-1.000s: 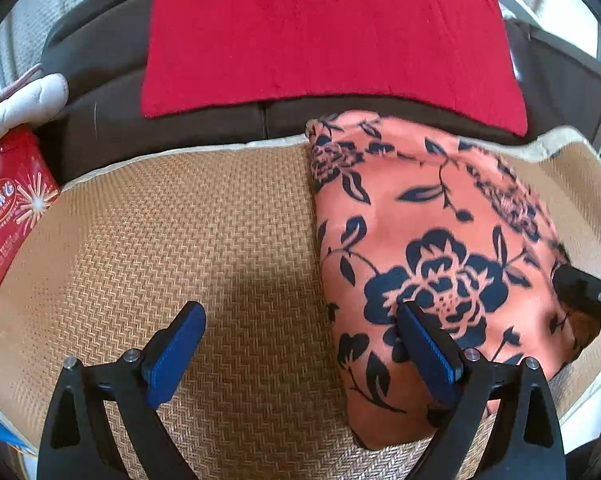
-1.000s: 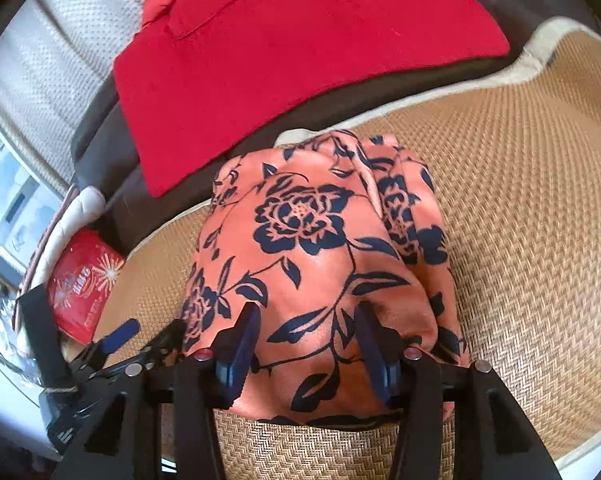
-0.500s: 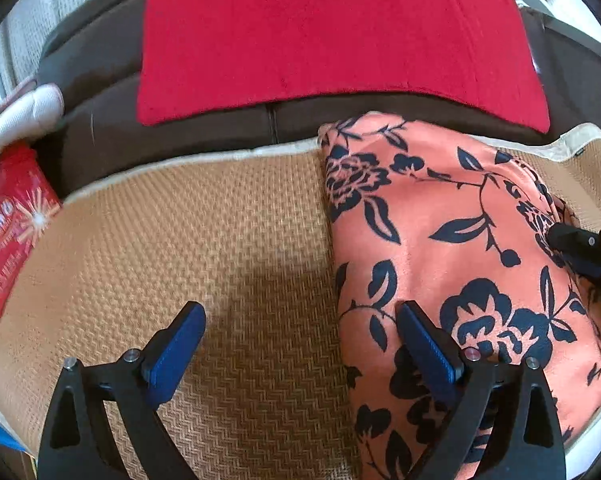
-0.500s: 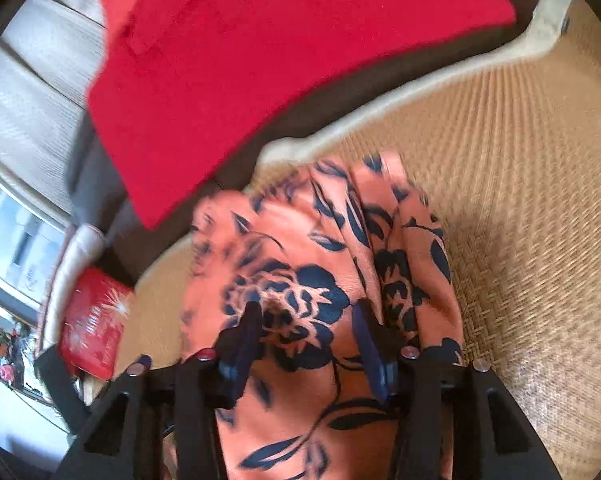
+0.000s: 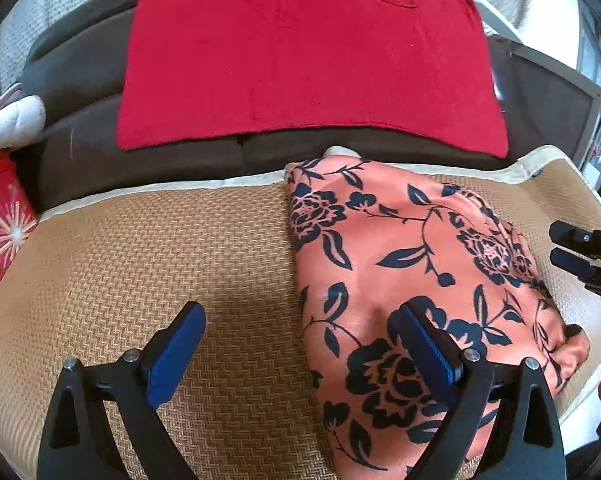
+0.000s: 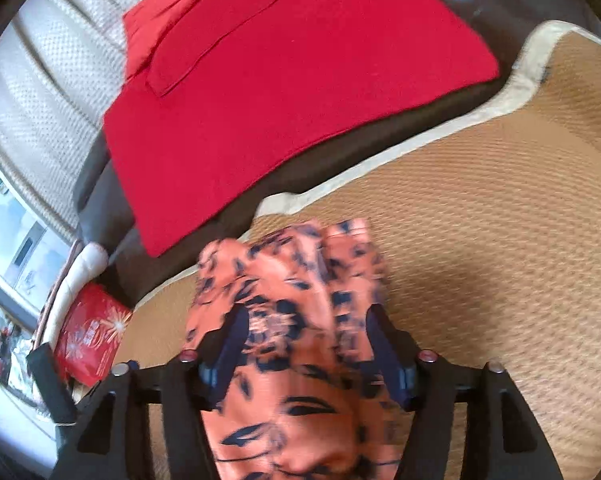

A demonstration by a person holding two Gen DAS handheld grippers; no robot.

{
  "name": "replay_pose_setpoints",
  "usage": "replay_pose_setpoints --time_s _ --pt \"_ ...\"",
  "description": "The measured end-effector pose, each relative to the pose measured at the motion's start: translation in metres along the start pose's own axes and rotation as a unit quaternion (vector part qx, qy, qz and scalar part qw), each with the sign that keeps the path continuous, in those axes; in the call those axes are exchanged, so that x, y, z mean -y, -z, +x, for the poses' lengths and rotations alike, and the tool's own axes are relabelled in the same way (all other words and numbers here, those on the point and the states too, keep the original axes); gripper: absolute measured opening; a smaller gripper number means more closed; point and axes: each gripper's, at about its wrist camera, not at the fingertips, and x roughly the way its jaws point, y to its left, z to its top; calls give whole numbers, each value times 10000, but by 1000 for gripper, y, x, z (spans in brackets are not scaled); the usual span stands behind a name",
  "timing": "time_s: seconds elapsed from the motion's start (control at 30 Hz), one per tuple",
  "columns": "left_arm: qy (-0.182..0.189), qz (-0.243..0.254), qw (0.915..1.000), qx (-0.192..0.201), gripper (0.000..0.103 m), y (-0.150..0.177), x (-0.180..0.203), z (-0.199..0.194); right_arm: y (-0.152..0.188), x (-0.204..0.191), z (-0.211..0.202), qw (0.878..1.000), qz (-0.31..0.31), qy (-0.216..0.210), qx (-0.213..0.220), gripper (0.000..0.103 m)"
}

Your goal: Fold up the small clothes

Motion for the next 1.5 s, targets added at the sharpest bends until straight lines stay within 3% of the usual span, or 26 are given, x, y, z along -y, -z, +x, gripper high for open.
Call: replay_pose_setpoints --time_s 0.23,0.57,0.97,1.2,1.33,1.43,1.5 --pt "51 -1 10000 -49 97 -3 0 7 -3 44 -4 9977 629 -225 -139 69" --pt "270 -43 9995 -179 97 -6 5 31 6 62 15 9930 800 -569 -656 70" --pt "613 -309 9973 -249 97 -17 -4 43 15 40 42 9871 628 -1062 -1021 71" --pt "862 -298 9956 -211 97 -21 -1 42 24 20 52 9874 415 -1106 -1053 76" --pt "1345 -401 9895 -350 97 -21 -1 47 26 15 56 9874 395 -1124 -1042 76" --pt "1942 -699 9752 -793 97 -17 -4 62 28 15 55 9874 382 -1131 -1034 76" --pt "2063 -855 9692 -1042 97 -14 -5 70 30 18 51 9875 370 -1134 -1027 76"
